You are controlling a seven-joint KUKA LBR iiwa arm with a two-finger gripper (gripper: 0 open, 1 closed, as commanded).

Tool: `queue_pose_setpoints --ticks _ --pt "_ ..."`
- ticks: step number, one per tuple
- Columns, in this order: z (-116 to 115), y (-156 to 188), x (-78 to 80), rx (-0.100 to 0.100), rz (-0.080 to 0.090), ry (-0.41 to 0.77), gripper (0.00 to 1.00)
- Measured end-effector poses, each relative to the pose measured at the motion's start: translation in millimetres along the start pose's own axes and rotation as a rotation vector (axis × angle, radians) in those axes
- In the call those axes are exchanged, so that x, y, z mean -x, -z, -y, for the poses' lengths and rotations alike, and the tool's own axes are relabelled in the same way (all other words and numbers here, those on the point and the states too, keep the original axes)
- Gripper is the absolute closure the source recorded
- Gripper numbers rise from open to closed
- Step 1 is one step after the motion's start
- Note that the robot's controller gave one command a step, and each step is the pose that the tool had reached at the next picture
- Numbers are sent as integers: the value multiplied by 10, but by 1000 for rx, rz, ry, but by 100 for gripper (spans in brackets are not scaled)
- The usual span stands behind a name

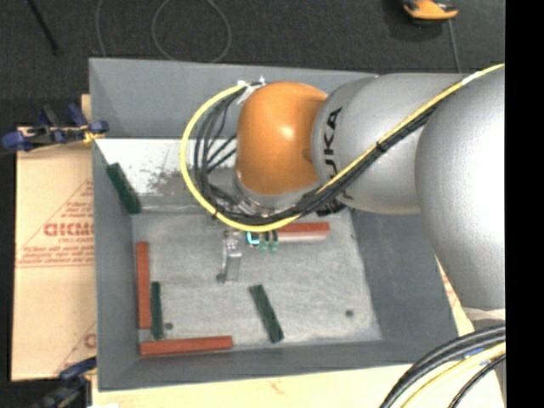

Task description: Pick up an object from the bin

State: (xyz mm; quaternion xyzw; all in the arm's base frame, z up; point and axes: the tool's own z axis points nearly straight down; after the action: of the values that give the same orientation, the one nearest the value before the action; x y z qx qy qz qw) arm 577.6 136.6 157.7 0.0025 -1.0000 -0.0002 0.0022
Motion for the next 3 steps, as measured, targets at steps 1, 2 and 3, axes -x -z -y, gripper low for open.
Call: queue_pose_setpoints --ticks 1,2,3 --pt "622 -901 286 -3 4 154 0" --pt "1421 -84 559 -8 18 231 0" --pt "1676 -871 570 -1 4 233 0"
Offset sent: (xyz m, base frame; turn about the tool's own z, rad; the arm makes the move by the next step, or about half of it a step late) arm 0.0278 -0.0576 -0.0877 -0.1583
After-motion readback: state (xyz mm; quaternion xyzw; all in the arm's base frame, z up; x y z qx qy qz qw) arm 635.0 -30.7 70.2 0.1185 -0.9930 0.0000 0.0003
